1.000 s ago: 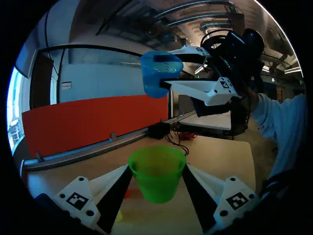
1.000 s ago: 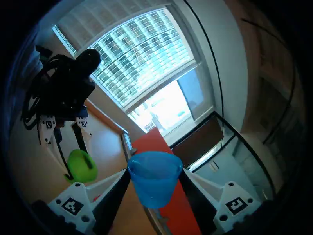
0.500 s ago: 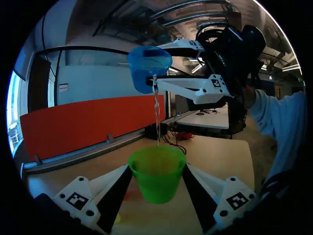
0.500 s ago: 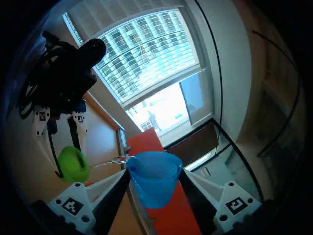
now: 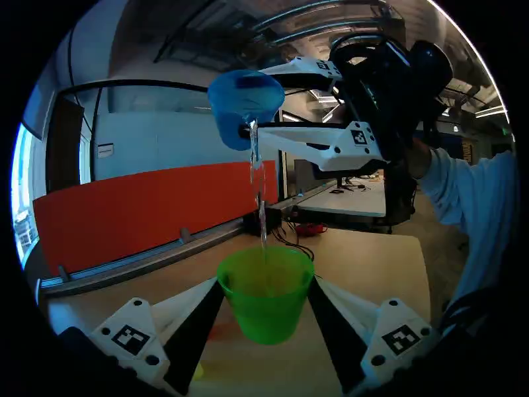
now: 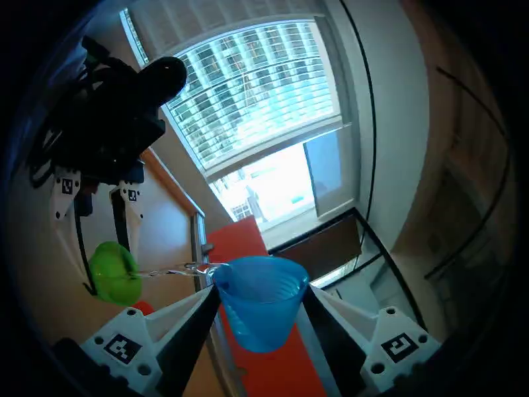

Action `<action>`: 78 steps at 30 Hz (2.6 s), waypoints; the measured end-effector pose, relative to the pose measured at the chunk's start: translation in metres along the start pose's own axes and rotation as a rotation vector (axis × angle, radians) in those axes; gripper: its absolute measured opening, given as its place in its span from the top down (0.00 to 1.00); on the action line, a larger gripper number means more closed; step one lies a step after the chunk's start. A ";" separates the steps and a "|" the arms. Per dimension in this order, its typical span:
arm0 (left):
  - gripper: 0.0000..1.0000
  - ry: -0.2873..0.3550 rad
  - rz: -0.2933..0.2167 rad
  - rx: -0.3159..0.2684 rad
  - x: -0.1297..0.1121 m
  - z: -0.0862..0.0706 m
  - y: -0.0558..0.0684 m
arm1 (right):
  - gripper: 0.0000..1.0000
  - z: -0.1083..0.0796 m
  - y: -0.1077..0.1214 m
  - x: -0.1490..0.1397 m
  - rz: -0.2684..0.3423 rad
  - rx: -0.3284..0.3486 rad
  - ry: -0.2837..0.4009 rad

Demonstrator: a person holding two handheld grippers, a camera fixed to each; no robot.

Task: Pour water

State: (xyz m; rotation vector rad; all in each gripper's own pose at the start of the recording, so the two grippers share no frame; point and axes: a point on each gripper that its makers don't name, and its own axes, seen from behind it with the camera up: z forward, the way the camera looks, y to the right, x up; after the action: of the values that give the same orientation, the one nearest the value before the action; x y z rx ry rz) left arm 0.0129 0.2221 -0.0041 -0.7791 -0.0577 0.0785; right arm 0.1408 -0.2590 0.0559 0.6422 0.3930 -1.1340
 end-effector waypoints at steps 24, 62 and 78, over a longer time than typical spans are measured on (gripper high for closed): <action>0.14 0.013 0.016 -0.011 0.008 0.003 0.009 | 0.10 -0.001 0.019 0.004 -0.130 -0.041 0.003; 0.15 0.029 0.017 -0.031 0.020 0.001 0.018 | 0.10 -0.012 0.047 0.015 -0.320 -0.111 0.006; 0.15 0.039 0.001 -0.030 0.022 0.006 0.015 | 0.10 -0.013 0.053 0.022 -0.412 -0.130 0.010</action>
State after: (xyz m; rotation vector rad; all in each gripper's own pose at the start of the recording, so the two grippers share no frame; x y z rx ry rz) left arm 0.0339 0.2392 -0.0095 -0.8100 -0.0216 0.0640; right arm 0.1979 -0.2514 0.0474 0.4627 0.6220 -1.4823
